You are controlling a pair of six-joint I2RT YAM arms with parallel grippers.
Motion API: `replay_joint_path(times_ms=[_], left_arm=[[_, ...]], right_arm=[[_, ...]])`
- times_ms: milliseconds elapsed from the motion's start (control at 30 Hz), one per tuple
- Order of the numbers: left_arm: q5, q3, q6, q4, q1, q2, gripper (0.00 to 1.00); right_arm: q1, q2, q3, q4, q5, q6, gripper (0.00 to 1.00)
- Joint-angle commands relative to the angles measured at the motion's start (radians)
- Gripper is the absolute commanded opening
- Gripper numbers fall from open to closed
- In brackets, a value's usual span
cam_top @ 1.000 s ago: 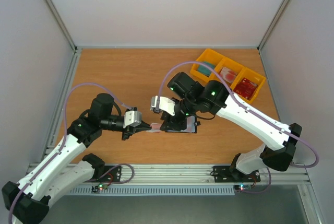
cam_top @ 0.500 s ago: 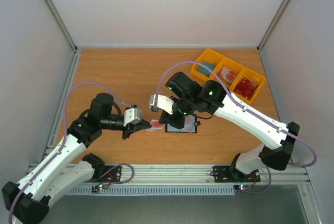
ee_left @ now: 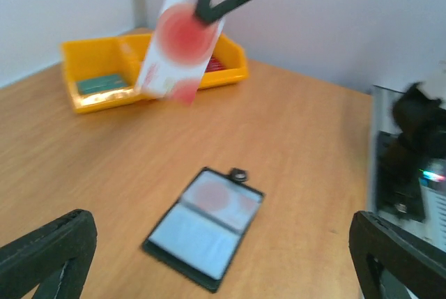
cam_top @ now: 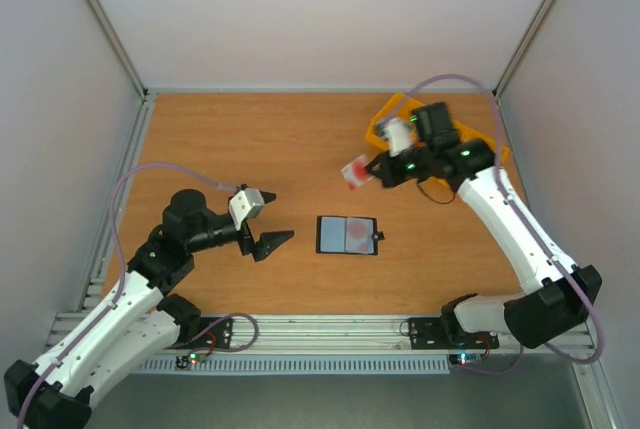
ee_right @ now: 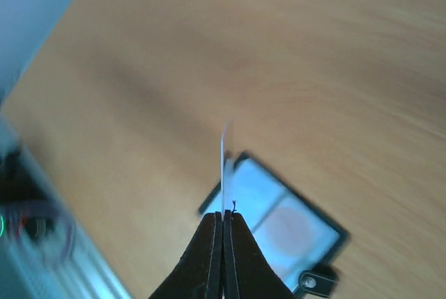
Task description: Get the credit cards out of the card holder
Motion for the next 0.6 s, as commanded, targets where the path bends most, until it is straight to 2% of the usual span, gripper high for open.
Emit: replay_joint_path(times_ms=[0, 100, 167, 300, 433, 567], left_arm=[[-0.292, -0.1, -0.134, 0.158, 0.01, -0.047, 0.99], [-0.406, -0.156, -0.228, 0.158, 0.016, -0.068, 0.99], [-0.477, -0.18, -0.3, 0.131, 0.022, -0.086, 0.99], [-0.593, -0.23, -0.381, 0.08, 0.053, -0.134, 0.99], [-0.614, -0.257, -0.432, 0.083, 0.119, -0.179, 0.99], [-0.609, -0.268, -0.425, 0.098, 0.152, -0.2, 0.99]], right_arm=[[-0.369, -0.077, -0.155, 0.267, -0.085, 0.469, 0.01], [-0.61, -0.091, -0.326, 0.544, -0.138, 0.792, 0.01], [-0.672, -0.04, -0.364, 0.65, -0.065, 0.876, 0.01], [-0.684, 0.093, -0.273, 0.636, 0.116, 0.85, 0.01], [-0.684, 0.204, -0.174, 0.614, 0.266, 0.803, 0.01], [-0.685, 0.326, -0.086, 0.58, 0.299, 0.79, 0.01]])
